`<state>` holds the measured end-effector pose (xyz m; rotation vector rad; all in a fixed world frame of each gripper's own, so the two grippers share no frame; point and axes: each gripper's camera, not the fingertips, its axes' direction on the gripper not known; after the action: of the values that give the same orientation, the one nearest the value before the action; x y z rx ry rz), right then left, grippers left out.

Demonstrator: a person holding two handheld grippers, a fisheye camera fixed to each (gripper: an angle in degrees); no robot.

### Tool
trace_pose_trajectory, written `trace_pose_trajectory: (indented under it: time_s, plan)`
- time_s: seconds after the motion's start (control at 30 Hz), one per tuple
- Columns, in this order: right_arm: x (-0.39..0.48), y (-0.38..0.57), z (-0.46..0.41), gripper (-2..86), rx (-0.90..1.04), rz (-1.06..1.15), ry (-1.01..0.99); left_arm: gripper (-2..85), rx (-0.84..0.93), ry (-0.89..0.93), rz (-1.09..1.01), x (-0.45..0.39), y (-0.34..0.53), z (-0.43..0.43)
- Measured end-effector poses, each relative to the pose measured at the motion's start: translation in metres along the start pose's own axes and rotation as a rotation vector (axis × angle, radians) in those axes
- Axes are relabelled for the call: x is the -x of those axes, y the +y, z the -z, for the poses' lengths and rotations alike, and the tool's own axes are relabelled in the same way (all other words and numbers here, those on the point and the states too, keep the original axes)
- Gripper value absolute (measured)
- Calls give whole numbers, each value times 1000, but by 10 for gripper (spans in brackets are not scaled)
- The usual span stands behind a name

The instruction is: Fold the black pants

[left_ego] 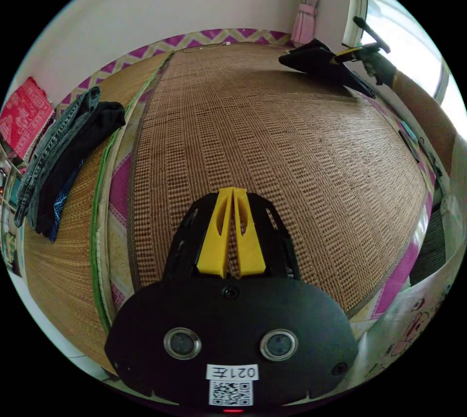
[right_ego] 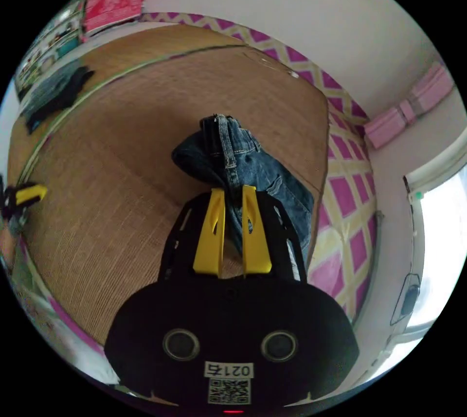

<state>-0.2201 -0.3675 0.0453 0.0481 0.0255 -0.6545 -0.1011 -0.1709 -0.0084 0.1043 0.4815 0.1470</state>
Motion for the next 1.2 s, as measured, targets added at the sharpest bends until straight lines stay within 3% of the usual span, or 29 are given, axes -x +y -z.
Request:
trace_pose_trajectory:
  time_s: [0.2,0.3,0.4,0.5,0.57,0.8,0.97,1.07,1.2]
  plan:
    - [185,59,52,57,-31,251,-152,-10,-12,106,101,23,10,-1]
    - [251,74,60,50,-77,280,-188,-10,-96,294,262,48,32,18]
    - [273,79,59,38,-115,211,-322,-10,-165,344,287,46,64,46]
    - [265,93,65,33,-152,160,-416,-10,-135,345,259,34,96,58]
    - [259,104,77,76,-180,144,-458,-10,-119,328,250,29,116,64]
    - [290,113,75,117,-223,190,-89,-10,-97,322,261,19,160,65]
    - [272,109,49,111,-164,84,-72,-10,-116,318,278,15,174,70]
    - [226,123,60,74,-181,6,-181,-10,-119,304,277,15,185,75]
    - [92,184,127,53,-371,-230,-399,-10,-110,271,261,11,196,76]
